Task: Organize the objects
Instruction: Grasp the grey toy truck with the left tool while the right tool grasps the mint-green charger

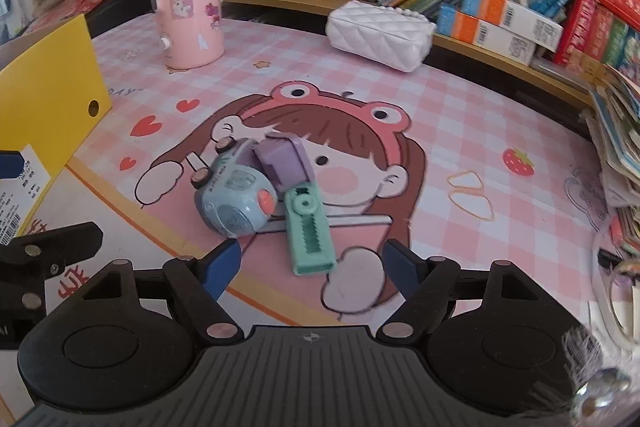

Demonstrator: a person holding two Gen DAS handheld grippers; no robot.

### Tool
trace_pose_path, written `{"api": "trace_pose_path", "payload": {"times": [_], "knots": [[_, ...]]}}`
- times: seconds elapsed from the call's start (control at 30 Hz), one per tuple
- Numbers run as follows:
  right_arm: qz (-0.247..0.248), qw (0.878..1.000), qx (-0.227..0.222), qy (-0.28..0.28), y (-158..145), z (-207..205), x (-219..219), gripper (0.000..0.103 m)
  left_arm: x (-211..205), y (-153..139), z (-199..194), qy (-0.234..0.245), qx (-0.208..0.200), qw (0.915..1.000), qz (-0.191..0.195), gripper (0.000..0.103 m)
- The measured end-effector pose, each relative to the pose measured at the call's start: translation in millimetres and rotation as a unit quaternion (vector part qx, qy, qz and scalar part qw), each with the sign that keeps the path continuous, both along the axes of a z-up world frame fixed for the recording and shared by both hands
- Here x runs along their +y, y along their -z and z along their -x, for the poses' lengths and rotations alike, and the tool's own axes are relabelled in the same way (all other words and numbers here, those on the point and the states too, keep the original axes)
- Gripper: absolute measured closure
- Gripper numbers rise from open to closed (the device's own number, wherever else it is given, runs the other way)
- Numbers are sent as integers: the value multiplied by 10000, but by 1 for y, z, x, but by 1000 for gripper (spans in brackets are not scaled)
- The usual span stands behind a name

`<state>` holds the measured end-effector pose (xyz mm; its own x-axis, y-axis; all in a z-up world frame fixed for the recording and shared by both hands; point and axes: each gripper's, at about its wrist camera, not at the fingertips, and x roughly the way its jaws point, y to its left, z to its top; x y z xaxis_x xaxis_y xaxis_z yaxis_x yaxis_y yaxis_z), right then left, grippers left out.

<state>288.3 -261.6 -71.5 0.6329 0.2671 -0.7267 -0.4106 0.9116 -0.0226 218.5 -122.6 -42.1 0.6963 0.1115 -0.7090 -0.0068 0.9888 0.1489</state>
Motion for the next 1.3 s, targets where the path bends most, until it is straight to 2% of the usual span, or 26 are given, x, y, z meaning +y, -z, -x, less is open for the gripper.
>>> {"api": "trace_pose_path", "payload": {"times": [0.1,0.3,0.4,0.5,0.67,1.03,1.3], "knots": [[91,9998,47,-158,5,-6,6,49,1,0,-2,-5,1,10000,-8,7],[-158,9997,107,-182,5,-10,5,61,1,2,-5,17,7,10000,24,7],[-122,9997,66,-190,5,-9,5,72,-1,2,-8,65,9,10000,51,7],[-114,9997,135,-180,2,-9,2,80,-3,0,-10,107,-30,9999,90,7],[-229,9994,257,55,-8,5,-18,80,-9,1,-16,179,-80,9996,224,7],[-406,9905,136,1306,-29,49,-76,80,-40,8,-34,567,-152,9973,440,7],[-420,9890,29,1421,-35,58,-80,80,-51,20,-50,420,-96,9979,487,8]]}}
